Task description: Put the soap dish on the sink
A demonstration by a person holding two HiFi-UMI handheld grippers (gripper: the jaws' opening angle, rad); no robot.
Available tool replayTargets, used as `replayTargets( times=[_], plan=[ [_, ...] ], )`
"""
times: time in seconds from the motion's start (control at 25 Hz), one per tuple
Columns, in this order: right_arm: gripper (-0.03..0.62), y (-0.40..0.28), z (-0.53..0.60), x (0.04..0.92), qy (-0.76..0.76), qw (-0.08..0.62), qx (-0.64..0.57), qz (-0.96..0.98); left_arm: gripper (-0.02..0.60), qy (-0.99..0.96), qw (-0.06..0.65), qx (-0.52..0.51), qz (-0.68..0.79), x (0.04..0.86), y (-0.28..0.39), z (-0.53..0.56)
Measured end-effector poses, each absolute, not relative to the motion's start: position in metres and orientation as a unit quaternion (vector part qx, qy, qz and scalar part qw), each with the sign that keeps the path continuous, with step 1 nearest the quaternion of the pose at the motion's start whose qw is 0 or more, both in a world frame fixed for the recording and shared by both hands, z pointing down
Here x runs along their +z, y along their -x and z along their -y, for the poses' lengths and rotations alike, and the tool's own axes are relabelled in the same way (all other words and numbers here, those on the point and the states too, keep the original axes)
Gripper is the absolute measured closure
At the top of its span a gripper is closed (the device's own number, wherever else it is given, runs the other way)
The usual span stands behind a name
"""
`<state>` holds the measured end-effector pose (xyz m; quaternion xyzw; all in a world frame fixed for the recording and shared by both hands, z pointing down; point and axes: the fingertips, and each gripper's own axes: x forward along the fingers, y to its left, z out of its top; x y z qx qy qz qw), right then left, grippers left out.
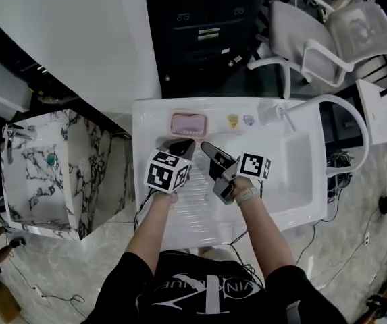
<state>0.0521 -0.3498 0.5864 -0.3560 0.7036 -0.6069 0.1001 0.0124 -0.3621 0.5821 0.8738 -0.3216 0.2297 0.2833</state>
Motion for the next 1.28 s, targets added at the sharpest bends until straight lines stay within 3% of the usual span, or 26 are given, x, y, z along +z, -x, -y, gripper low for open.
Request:
replayTargets(
  times=[0.08,0.24,0.48,0.96,1.28],
  plan=[
    [0.53,-0.051,0.348,0.582,0.358,0.08,-0.584,-0.724,0.569,-0.873,0.283,0.229,0.326,0.581,-0.009,0.36],
    [0.552,-0.049,0.347,0.568,0.369,0.058,-0.532,-0.76,0.569,-0.871,0.276,0.224,0.339,0.575,0.001,0.357],
    [0.56,-0.049,0.346,0.542,0.411,-0.016,-0.399,-0.82,0.569,-0.873,0.258,0.203,0.362,0.557,0.017,0.352],
    [0.56,-0.056,0.321,0.501,0.444,-0.101,-0.213,-0.864,0.569,-0.878,0.199,0.153,0.408,0.509,0.059,0.327],
    [0.56,-0.063,0.299,0.476,0.45,-0.116,-0.154,-0.872,0.569,-0.871,0.17,0.131,0.442,0.477,0.09,0.303]
  ],
)
